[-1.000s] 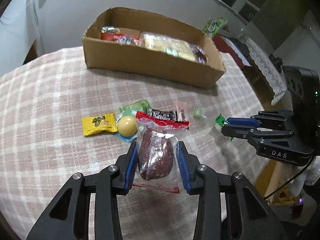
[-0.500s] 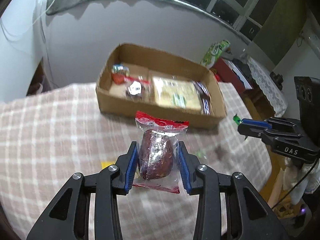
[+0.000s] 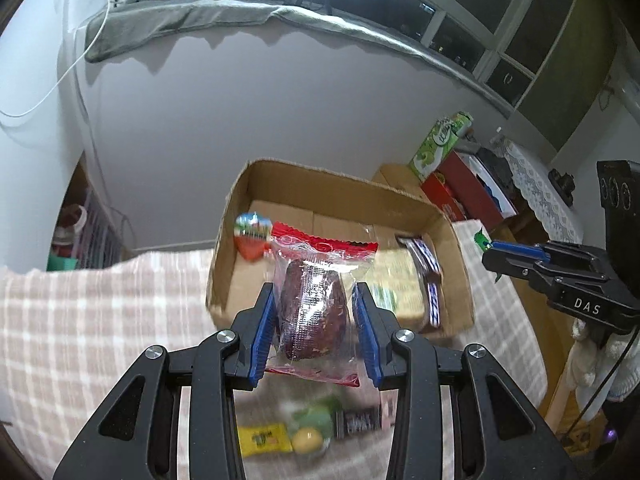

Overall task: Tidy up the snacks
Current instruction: 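Carry both candies into the box and open both grippers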

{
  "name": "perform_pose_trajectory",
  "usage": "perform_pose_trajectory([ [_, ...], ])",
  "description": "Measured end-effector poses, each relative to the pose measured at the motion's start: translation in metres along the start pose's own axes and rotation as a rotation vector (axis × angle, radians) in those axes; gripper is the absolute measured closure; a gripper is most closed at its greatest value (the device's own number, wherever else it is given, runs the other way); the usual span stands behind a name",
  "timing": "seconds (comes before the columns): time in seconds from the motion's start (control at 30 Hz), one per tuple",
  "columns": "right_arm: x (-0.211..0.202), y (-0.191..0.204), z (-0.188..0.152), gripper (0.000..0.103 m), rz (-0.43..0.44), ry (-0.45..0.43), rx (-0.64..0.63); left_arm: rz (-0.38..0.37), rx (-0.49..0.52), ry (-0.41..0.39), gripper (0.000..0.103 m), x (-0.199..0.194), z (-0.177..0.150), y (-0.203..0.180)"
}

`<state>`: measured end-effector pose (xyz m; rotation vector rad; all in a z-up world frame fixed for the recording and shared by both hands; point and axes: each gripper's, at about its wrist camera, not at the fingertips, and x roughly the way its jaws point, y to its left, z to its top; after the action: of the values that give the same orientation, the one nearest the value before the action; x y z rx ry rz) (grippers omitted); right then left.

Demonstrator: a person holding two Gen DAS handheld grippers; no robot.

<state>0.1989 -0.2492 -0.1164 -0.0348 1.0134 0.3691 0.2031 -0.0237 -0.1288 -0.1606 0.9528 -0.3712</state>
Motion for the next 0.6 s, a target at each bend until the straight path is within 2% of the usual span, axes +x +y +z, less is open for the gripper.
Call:
perform_pose_trajectory([
  [0.33, 0.039, -0.014, 0.031, 0.083, -0.025, 0.022, 0.016, 0.01, -0.002, 0.015, 0.066, 0.034, 0.029, 0.003],
  [0.6, 0.067, -0.018, 0.042, 0.083, -0.04, 0.048, 0.018, 0.026, -0.001, 0.05, 0.066, 0.057, 0.034, 0.006],
])
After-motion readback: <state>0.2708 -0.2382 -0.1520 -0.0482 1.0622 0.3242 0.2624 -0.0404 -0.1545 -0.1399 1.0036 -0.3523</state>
